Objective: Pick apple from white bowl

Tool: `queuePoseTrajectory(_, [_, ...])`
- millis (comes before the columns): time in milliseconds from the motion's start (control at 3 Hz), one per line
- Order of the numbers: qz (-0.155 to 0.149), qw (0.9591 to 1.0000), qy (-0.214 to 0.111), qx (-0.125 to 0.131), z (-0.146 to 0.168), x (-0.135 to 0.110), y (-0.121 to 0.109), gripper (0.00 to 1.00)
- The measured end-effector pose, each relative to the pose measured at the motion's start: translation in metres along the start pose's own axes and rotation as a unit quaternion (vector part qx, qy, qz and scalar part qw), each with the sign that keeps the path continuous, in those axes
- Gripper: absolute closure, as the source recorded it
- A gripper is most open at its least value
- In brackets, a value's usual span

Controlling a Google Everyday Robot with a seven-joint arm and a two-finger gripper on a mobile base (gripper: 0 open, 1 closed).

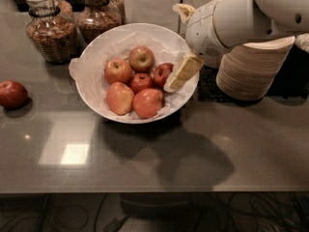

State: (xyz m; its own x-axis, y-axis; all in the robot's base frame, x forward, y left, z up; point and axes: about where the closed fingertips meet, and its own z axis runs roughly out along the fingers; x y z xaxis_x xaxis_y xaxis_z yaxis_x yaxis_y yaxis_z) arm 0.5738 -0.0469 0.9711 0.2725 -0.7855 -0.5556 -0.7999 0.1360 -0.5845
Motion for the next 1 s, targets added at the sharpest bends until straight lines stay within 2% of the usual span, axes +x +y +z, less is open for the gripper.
queuePoseTrajectory(333, [0.005,0.9998,-0.017,0.009,0.018,0.000,-0.010,0.00])
queuePoseTrajectory(667, [0.023,0.9989,-0.040,-0.005,0.041,-0.003,-0.012,0.00])
queuePoseTrajectory(1000, [0.039,0.9967,-0.062,-0.034,0.062,-0.007,-0.010,0.00])
